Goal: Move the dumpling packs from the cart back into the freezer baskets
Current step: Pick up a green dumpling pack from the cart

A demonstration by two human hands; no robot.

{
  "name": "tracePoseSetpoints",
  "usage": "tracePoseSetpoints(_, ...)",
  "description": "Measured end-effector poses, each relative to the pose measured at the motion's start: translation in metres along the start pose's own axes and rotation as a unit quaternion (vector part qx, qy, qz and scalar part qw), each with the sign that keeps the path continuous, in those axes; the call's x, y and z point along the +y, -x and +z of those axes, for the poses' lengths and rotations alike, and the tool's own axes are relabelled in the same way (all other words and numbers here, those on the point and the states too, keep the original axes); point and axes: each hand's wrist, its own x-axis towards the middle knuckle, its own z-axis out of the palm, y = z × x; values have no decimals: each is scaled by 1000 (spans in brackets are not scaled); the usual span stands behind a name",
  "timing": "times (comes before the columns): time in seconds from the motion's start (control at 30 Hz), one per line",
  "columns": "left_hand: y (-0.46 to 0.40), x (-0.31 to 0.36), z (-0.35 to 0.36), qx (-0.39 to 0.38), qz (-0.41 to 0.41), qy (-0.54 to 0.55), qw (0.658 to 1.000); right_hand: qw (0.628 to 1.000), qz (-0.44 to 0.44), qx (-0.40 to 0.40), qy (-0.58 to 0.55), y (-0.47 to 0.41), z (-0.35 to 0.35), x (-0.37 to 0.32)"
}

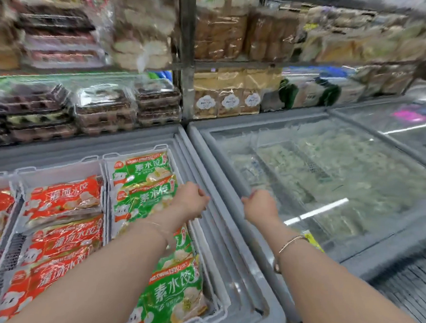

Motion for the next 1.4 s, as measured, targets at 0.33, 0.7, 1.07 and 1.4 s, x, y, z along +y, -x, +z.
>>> tracePoseSetpoints(0.33,24,140,199,-134,103,-35,985,974,183,113,-65,9,-147,216)
tracePoseSetpoints(0.7,71,201,425,-271,133,-126,945,920,362,115,-97,31,-198,433)
tracePoseSetpoints(1.07,25,112,543,-299,67,-284,909,861,478,54,-163,35,-90,558)
tracePoseSetpoints(1.4,-12,18,634,-291,-1,-348,891,800,565,0,-203,29,8,637)
